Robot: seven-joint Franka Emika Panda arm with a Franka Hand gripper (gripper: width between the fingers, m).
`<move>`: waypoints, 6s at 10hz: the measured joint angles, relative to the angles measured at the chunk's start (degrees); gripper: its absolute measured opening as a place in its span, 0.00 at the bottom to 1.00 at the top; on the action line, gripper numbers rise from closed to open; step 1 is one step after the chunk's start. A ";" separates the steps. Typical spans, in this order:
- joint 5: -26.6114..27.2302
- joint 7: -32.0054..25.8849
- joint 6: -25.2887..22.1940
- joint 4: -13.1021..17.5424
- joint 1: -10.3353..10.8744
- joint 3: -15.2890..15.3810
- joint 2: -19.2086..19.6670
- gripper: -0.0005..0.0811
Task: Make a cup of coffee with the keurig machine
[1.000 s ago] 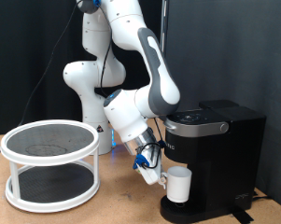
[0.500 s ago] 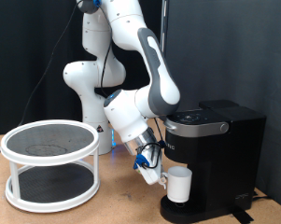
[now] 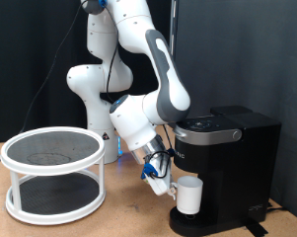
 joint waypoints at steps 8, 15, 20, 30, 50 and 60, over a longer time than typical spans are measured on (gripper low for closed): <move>10.43 -12.40 -2.69 -0.46 -0.87 -0.14 0.03 0.52; -4.73 -11.91 -16.85 -8.87 -5.63 -4.07 -7.58 0.90; -9.00 -11.71 -24.19 -11.69 -6.86 -4.91 -11.32 0.91; -11.77 -9.05 -44.54 -15.15 -8.18 -7.22 -25.51 0.91; -34.58 -0.83 -40.98 -2.09 -9.05 3.20 -45.80 0.91; -61.61 24.53 -37.71 11.64 -15.24 16.61 -35.75 0.91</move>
